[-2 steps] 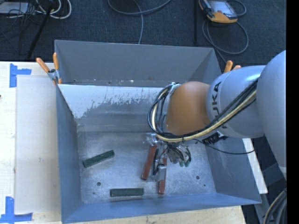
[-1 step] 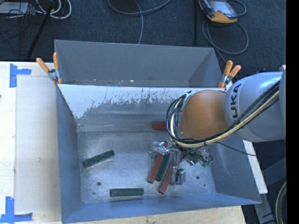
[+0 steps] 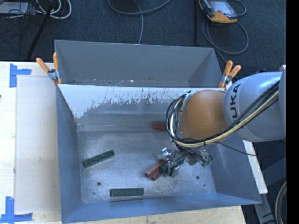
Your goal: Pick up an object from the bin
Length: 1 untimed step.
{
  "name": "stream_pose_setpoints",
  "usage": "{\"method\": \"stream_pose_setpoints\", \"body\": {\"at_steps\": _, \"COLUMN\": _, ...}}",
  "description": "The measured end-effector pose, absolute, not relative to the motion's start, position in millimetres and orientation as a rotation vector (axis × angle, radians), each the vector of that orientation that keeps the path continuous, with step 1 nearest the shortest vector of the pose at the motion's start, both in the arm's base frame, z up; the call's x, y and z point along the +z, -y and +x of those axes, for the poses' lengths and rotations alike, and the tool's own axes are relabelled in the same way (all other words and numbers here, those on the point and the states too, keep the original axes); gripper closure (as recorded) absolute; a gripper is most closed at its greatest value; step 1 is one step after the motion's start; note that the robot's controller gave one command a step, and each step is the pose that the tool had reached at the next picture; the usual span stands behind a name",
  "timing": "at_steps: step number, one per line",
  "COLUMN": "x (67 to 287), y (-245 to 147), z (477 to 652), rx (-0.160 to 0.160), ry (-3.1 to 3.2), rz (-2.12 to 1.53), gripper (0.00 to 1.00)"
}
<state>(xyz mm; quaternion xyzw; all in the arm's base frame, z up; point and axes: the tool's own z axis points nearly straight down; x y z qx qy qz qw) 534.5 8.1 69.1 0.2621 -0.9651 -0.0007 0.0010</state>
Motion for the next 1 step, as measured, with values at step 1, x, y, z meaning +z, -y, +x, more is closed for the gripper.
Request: {"method": "stream_pose_setpoints", "body": {"at_steps": 1, "x": 305.6, "y": -18.7, "z": 538.7, "rx": 0.003, "ry": 3.039, "rz": 0.829, "gripper": 1.00}}
